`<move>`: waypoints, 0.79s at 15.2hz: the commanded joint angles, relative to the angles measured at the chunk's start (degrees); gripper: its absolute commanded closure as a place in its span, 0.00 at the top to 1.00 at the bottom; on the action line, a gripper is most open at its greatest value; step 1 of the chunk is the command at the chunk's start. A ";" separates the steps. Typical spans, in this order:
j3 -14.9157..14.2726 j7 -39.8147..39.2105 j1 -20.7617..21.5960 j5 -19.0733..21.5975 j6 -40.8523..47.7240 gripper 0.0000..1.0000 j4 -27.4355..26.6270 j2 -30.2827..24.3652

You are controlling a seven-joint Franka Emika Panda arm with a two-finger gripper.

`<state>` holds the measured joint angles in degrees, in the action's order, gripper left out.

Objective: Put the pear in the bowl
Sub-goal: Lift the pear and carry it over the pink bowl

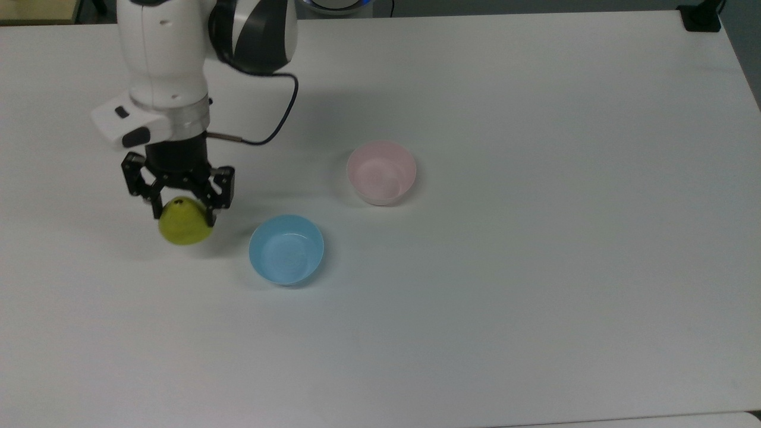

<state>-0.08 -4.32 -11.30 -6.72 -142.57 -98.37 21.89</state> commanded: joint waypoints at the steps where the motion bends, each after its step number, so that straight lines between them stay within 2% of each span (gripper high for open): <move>1: -0.10 0.88 5.12 -0.75 5.18 0.38 -9.10 -9.21; 8: -0.01 13.70 16.73 -0.75 11.53 0.39 -10.96 -12.04; 12: -0.01 15.83 21.31 -0.84 11.44 0.39 -12.98 -11.69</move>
<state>0.61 9.80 7.44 -6.72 -131.53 -108.13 11.93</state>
